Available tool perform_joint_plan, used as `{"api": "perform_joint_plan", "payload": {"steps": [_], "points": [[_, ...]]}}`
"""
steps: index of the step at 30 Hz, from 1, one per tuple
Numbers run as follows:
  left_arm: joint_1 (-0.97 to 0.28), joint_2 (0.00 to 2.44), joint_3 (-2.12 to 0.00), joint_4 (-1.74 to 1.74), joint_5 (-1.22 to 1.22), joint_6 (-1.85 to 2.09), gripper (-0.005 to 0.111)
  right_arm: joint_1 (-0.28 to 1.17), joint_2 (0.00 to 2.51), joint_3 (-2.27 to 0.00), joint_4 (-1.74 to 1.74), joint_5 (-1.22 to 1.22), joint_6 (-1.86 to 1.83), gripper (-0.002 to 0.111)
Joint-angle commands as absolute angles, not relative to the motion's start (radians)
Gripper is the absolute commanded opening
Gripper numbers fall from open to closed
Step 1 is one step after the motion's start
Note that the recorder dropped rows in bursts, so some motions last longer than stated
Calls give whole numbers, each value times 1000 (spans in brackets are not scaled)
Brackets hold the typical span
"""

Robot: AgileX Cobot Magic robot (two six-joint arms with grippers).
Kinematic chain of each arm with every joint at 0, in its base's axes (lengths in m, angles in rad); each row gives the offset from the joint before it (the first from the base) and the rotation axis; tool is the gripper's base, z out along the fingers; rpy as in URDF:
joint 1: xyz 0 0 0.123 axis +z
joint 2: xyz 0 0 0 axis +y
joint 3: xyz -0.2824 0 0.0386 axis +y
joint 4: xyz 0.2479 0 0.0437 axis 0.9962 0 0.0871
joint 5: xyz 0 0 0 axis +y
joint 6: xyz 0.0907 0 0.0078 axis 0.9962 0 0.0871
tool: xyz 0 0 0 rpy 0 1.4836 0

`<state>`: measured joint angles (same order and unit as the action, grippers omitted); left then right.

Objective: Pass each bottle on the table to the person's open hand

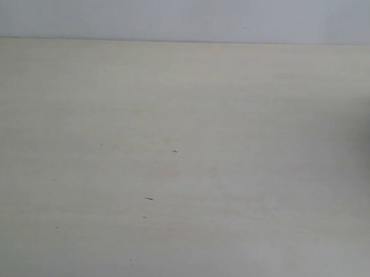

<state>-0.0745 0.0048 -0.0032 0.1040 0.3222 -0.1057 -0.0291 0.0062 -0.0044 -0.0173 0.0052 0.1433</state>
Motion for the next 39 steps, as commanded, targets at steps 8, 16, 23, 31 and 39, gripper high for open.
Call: {"api": "perform_joint_plan", "payload": {"steps": [8,16,23,31,39], "points": [[-80,0,0,101,319,-110,3,-35,0,0,-25,6,141,0],[-80,0,0,101,319,-110,3,-35,0,0,-25,6,140,0],[-80,0,0,101,319,-110,3,-35,0,0,-25,6,140,0],[-64,0,0,101,319,-110,3,-35,0,0,-25,6,140,0],[-33,0,0,101,319,-110,3,-35,0,0,-25,6,140,0]]}}
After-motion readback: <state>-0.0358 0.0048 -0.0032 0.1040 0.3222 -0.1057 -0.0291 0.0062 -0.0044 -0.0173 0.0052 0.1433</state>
